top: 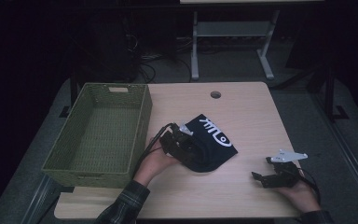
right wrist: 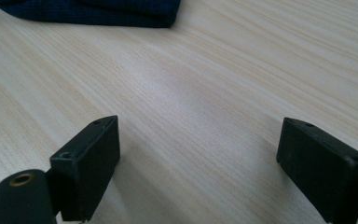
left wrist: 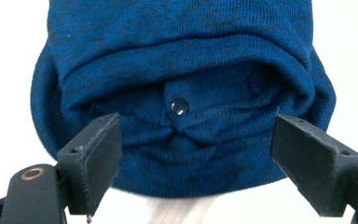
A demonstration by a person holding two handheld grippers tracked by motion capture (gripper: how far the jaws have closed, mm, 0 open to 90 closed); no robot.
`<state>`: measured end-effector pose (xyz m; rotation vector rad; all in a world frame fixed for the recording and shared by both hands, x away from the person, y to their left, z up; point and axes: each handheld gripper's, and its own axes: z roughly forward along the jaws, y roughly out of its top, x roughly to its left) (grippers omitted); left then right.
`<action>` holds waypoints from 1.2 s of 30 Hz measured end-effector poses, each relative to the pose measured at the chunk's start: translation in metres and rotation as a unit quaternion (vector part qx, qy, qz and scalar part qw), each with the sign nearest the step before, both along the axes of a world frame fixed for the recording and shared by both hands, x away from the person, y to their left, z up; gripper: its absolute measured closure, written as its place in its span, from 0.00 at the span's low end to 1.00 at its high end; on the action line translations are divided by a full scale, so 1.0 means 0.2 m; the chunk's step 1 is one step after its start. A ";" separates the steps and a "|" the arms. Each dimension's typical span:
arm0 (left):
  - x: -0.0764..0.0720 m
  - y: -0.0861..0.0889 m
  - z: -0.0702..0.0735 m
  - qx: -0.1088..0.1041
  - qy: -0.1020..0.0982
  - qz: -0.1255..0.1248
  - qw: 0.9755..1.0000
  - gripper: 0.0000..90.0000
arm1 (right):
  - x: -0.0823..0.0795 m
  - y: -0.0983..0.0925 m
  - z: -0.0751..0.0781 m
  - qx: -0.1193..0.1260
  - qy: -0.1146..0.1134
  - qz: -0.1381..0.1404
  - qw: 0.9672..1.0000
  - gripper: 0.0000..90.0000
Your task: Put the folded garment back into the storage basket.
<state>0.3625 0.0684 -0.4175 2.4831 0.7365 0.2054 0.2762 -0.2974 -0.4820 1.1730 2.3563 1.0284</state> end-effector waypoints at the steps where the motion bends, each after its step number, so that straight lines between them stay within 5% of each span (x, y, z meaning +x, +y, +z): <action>1: 0.01 -0.01 -0.01 0.007 0.001 -0.002 1.000 0.18 | 0.00 0.00 0.00 0.000 0.000 0.000 1.000 0.14; 11: 0.10 -0.08 -0.12 0.051 0.023 -0.007 0.998 0.18 | 0.00 0.00 0.00 0.000 0.000 0.000 1.000 0.14; 18: 0.12 -0.07 -0.15 0.051 0.039 -0.015 0.998 0.21 | 0.00 0.00 0.00 0.000 0.000 0.000 1.000 0.14; 30: 0.12 -0.04 -0.13 0.040 0.051 -0.020 0.998 0.62 | 0.00 0.00 0.00 0.000 0.000 0.000 1.000 0.14; 36: 0.12 -0.05 -0.12 0.044 0.064 -0.015 0.997 0.75 | 0.00 0.00 0.00 0.000 0.000 0.000 1.000 0.14</action>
